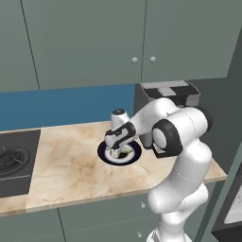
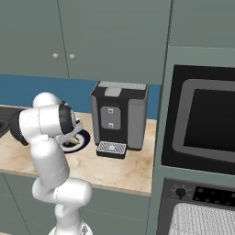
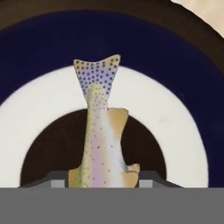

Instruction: Place the fish on the top rack of the oven, and slide the tray back inside. Close the oven door.

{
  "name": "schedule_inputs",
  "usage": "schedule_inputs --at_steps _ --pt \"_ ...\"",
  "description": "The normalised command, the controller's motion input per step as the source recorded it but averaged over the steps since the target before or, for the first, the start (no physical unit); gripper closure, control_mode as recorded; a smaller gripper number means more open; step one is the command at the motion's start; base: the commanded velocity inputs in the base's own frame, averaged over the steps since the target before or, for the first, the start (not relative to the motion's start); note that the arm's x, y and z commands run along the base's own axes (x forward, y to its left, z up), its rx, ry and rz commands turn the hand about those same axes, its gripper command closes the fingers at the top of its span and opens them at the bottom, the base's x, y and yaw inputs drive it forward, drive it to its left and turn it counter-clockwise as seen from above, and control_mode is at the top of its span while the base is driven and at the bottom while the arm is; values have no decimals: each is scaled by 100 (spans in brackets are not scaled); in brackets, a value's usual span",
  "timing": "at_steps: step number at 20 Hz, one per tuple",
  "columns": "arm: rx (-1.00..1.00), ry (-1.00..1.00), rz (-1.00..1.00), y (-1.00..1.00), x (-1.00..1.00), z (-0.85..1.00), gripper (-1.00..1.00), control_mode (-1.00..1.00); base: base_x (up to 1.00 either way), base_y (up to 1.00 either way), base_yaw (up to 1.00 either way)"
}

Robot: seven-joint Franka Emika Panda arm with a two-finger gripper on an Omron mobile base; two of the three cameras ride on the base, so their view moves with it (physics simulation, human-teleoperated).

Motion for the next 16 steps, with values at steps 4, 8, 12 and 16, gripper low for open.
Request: schedule_inputs --at_steps 4,8,12,16 --pt "0 -9 12 -15 -60 34 100 -100 0 0 0" --pt "0 -17 10 -42 -74 92 100 -100 0 0 0" --pt "0 -10 9 -56 -61 100 100 -100 0 0 0" --pt "0 -5 4 -48 -77 100 100 -100 0 0 0"
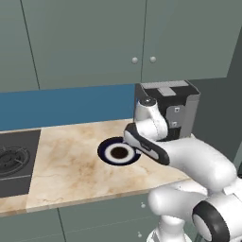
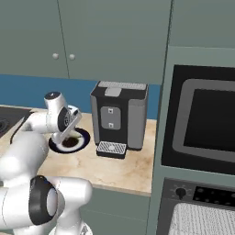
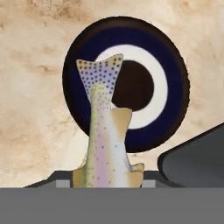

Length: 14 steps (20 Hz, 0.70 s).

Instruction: Place the fish on the top rack of the oven, and slide the tray back inside. Close the oven door.

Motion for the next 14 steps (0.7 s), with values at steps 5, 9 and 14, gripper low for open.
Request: schedule_inputs --at_steps 5,9,14 --pt "1 0 2 -31 -98 78 100 -100 0 0 0" --pt "0 -3 1 -18 -79 54 100 -100 0 0 0" --pt "2 -6 2 -31 -55 54 100 -100 0 0 0"
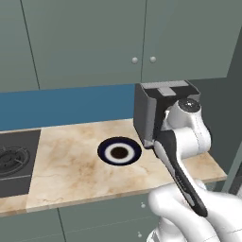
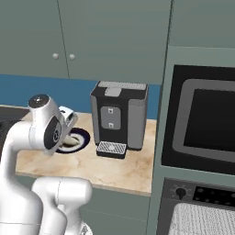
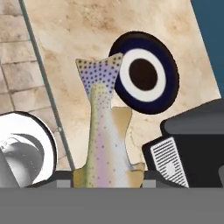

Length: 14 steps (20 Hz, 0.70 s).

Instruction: Place the fish on the top rack of the oven, and slide the tray back inside. Close the oven door.

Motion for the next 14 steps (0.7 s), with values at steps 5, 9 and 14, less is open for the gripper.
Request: schedule_inputs --at_steps 5,9,14 --pt "1 -4 1 -51 -28 26 100 -100 0 0 0" --pt "0 0 0 -30 0 0 100 100 3 0 0" --pt "0 0 0 0 0 0 100 100 -43 -19 1"
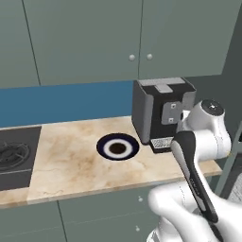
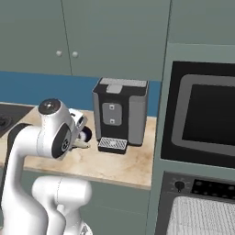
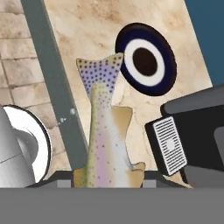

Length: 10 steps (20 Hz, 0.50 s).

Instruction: Place the fish on the top rack of the oven, and slide the tray back inside. Close the oven door.

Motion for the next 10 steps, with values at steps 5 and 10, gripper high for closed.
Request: schedule_inputs --at_steps 5,10 --pt "0 0 0 0 0 0 100 100 -100 -29 0" --pt "0 0 0 0 0 0 100 100 -78 -23 -11"
